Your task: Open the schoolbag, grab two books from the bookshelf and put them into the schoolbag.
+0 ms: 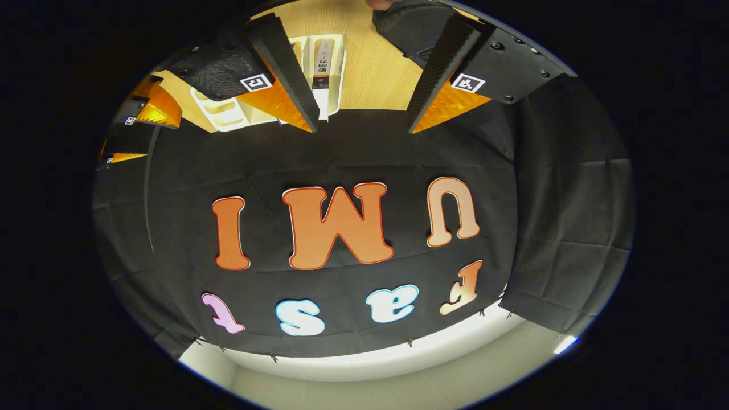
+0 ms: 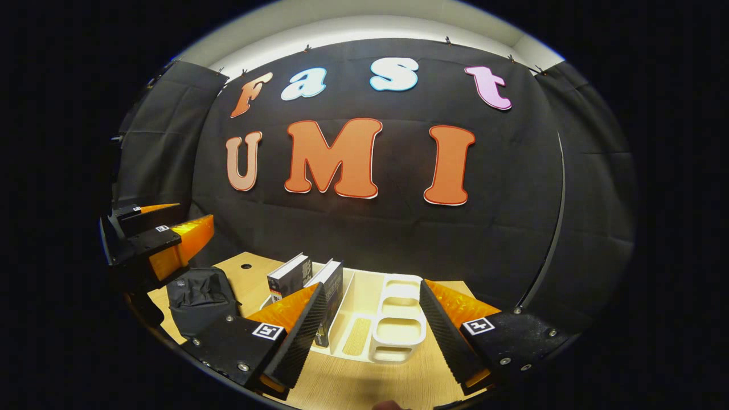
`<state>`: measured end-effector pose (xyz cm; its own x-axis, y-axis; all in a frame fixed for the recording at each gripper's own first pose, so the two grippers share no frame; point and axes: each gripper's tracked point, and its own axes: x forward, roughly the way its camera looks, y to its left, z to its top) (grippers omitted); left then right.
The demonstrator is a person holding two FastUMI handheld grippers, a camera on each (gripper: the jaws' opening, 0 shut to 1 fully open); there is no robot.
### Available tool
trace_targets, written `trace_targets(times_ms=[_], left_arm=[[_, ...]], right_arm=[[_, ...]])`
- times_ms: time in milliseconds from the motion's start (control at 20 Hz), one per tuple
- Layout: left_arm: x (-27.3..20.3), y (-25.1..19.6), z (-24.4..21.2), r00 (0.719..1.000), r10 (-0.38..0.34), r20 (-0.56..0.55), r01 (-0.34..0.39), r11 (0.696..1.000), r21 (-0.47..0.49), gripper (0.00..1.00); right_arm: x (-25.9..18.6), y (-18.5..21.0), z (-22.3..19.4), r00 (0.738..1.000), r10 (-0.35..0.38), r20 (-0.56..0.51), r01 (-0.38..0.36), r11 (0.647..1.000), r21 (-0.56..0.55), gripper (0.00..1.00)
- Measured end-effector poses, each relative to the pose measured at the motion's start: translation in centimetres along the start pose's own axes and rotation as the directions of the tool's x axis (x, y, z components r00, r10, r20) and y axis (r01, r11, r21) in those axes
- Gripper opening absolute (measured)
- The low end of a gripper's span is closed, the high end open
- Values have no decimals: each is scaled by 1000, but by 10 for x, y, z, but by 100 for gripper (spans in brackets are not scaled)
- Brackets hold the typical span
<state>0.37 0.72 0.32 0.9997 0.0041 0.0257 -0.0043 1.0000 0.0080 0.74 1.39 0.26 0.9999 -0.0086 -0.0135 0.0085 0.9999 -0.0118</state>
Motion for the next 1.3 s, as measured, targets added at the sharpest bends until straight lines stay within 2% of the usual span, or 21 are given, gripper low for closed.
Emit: trace_targets(times_ms=[350, 700, 900, 1050, 1300], left_arm=[[-2, 5, -6, 1000, 18, -25, -18, 1000, -6, 99], [-3, 18, -11, 1000, 27, -10, -26, 994, 104, 98], [-5, 32, -30, 998, 32, -50, -23, 983, 183, 100], [-18, 47, -53, 991, 64, -119, -30, 962, 272, 99], [-24, 67, -81, 973, 61, -221, 40, 905, 424, 100]], right_arm=[[3, 9, 0, 1000, 10, -3, -10, 1000, -19, 98], [11, 9, -4, 1000, 8, -12, -8, 1000, -22, 98], [17, 7, -11, 1000, 17, -25, -17, 1000, -14, 98], [22, 4, -9, 1000, 21, -8, -21, 999, -29, 98], [31, 0, -11, 1000, 2, -18, -2, 1000, -23, 98]])
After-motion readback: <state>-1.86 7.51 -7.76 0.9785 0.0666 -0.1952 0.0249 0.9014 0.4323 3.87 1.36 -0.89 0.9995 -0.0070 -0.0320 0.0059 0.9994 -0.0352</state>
